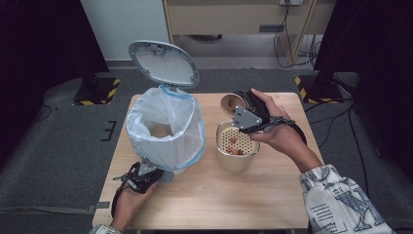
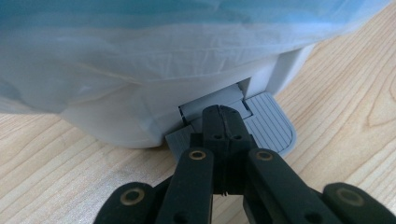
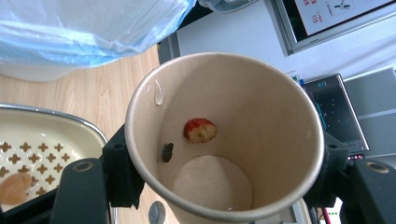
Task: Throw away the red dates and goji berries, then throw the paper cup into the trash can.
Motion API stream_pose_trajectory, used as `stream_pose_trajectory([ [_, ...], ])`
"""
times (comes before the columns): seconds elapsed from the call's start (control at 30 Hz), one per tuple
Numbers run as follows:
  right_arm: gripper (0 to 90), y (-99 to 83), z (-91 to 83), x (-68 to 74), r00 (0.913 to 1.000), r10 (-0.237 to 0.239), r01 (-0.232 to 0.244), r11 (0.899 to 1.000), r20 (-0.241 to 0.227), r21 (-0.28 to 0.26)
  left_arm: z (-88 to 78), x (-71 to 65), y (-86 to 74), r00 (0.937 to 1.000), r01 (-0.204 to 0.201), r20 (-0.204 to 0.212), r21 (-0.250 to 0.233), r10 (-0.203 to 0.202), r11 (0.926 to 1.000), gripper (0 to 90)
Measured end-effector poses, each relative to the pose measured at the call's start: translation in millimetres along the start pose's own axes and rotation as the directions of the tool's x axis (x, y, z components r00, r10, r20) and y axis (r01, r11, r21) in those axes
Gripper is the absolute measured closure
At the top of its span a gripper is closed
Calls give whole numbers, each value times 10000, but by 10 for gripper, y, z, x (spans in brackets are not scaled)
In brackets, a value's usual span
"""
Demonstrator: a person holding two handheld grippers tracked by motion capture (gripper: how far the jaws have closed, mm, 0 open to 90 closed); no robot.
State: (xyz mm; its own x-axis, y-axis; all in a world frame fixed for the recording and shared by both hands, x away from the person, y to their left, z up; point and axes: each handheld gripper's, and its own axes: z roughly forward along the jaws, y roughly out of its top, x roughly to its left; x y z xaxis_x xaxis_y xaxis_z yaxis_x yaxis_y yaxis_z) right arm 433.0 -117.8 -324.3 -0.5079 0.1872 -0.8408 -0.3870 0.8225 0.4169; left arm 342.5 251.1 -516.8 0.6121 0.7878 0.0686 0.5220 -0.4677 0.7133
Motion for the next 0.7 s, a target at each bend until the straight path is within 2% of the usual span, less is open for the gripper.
stream_pose_trajectory([
  [0.2, 301, 32, 0, -17, 9999, 106, -106, 9999, -14, -131, 1, 0, -1, 10000, 10, 7, -15, -10, 10000, 900],
  [0.47, 301, 109, -20, -59, 9982, 593, -596, 9976, -94, -362, 0, -1, 0, 10000, -5, -6, 2, 5, 10000, 900],
  [0.7, 301, 183, -18, -97, 9982, 567, -575, 9974, -182, -436, 0, 0, 0, 10000, -4, -3, 1, 4, 10000, 900],
])
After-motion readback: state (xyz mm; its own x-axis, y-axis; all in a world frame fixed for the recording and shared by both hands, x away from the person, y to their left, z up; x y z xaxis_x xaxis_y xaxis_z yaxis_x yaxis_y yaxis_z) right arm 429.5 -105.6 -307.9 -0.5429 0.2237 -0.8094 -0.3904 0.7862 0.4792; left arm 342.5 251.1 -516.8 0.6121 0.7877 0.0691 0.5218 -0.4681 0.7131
